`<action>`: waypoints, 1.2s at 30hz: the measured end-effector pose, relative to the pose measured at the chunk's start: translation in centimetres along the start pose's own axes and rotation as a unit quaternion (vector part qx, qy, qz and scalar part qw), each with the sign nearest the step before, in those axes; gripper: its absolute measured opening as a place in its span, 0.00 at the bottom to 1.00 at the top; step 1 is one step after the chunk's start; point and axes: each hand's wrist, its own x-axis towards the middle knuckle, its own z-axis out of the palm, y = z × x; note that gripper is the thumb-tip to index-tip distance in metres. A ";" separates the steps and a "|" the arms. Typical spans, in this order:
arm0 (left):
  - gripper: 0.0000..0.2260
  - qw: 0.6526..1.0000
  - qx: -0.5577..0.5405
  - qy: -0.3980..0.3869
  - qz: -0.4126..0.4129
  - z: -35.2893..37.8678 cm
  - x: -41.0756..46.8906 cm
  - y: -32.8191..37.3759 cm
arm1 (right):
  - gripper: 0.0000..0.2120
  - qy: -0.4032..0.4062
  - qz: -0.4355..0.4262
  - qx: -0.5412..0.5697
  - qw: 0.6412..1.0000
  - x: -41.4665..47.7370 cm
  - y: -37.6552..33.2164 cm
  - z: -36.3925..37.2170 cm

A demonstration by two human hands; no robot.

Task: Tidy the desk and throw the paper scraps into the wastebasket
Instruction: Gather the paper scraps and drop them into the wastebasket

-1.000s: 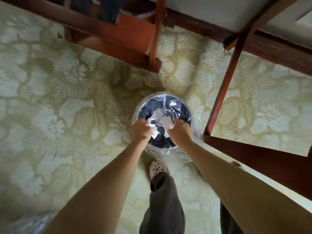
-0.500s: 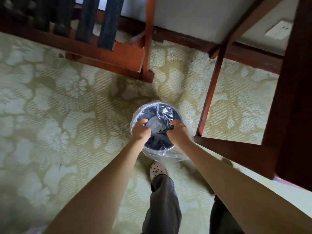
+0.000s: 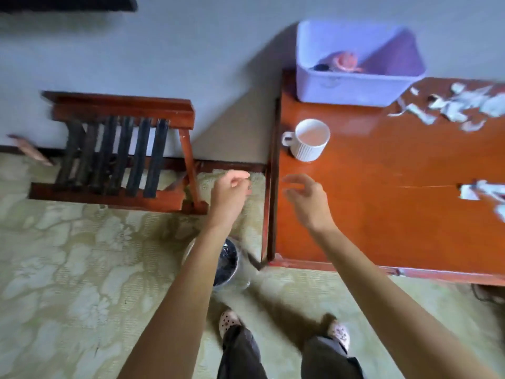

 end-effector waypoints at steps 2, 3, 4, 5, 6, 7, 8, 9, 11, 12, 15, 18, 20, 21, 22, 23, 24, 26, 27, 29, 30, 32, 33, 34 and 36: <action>0.10 0.999 0.030 -0.028 0.023 4.0 -3.4 3.2 | 0.10 0.025 -0.020 -0.004 0.999 -2.0 -0.2 -5.5; 0.11 0.998 0.042 -0.043 0.034 6.2 -4.9 4.3 | 0.10 0.040 -0.023 -0.006 0.999 -3.0 0.2 -8.1; 0.12 0.996 0.059 -0.055 0.044 8.5 -6.2 5.3 | 0.10 0.054 -0.023 -0.001 0.998 -3.8 0.9 -10.8; 0.10 0.994 0.065 -0.067 0.059 11.7 -8.0 6.4 | 0.09 0.067 -0.026 -0.001 0.997 -4.8 2.0 -14.4; 0.09 0.992 0.069 -0.077 0.070 14.3 -9.3 7.1 | 0.09 0.075 -0.029 -0.002 0.997 -5.4 3.1 -17.1; 0.09 0.989 0.078 -0.090 0.082 16.6 -10.2 7.6 | 0.09 0.084 -0.024 -0.002 0.996 -5.9 4.2 -19.2; 0.09 0.986 0.094 -0.103 0.091 19.3 -11.3 8.0 | 0.09 0.095 -0.019 -0.004 0.995 -6.4 5.6 -21.8; 0.10 0.983 0.114 -0.113 0.092 21.6 -12.1 8.0 | 0.10 0.104 -0.013 -0.008 0.994 -6.9 6.9 -23.8; 0.10 0.974 0.149 -0.143 0.090 26.7 -14.2 8.1 | 0.10 0.126 0.014 -0.016 0.992 -7.6 10.1 -28.2; 0.10 0.970 0.162 -0.161 0.084 28.9 -15.1 8.0 | 0.11 0.134 0.034 -0.016 0.990 -7.9 11.6 -30.0; 0.11 0.955 0.199 -0.207 0.073 34.9 -17.3 7.8 | 0.12 0.144 0.100 -0.023 0.984 -8.6 16.2 -34.4; 0.12 0.943 0.225 -0.238 0.064 39.4 -18.0 7.2 | 0.13 0.155 0.146 -0.074 0.974 -8.8 20.5 -37.3; 0.12 0.936 0.240 -0.253 0.053 41.8 -17.9 6.7 | 0.15 0.166 0.178 -0.114 0.963 -9.0 23.1 -38.8; 0.12 0.933 0.247 -0.258 0.049 43.1 -17.7 6.5 | 0.17 0.168 0.190 -0.129 0.959 -9.0 24.3 -39.7; 0.12 0.931 0.253 -0.260 0.045 44.0 -17.5 6.2 | 0.19 0.167 0.196 -0.144 0.955 -9.0 25.3 -40.3; 0.12 0.929 0.259 -0.261 0.046 44.7 -17.3 6.0 | 0.20 0.164 0.200 -0.160 0.953 -8.9 26.1 -40.9; 0.12 0.926 0.267 -0.262 0.049 45.7 -16.9 5.9 | 0.21 0.160 0.202 -0.173 0.951 -8.7 26.8 -41.6; 0.13 0.920 0.286 -0.262 0.053 47.5 -16.3 5.5 | 0.20 0.147 0.204 -0.189 0.949 -8.0 27.9 -42.6; 0.13 0.919 0.292 -0.260 0.052 48.3 -16.0 5.2 | 0.20 0.137 0.202 -0.199 0.949 -7.4 28.4 -42.9; 0.14 0.919 0.301 -0.251 0.056 49.7 -15.2 4.9 | 0.20 0.106 0.185 -0.229 0.950 -6.1 29.1 -43.4; 0.14 0.919 0.307 -0.241 0.061 50.4 -14.7 4.8 | 0.21 0.087 0.176 -0.247 0.949 -5.4 29.3 -43.6; 0.15 0.914 0.333 -0.218 0.076 51.8 -13.6 4.5 | 0.22 0.047 0.159 -0.290 0.943 -3.9 29.8 -44.0; 0.14 0.908 0.352 -0.208 0.086 52.3 -13.2 4.2 | 0.21 0.034 0.148 -0.308 0.939 -3.5 29.9 -44.1; 0.14 0.900 0.373 -0.202 0.103 52.5 -13.2 3.9 | 0.20 0.029 0.137 -0.321 0.937 -3.5 29.9 -44.1; 0.14 0.889 0.400 -0.187 0.124 54.0 -12.5 3.2 | 0.15 0.014 0.120 -0.332 0.935 -2.3 30.7 -44.7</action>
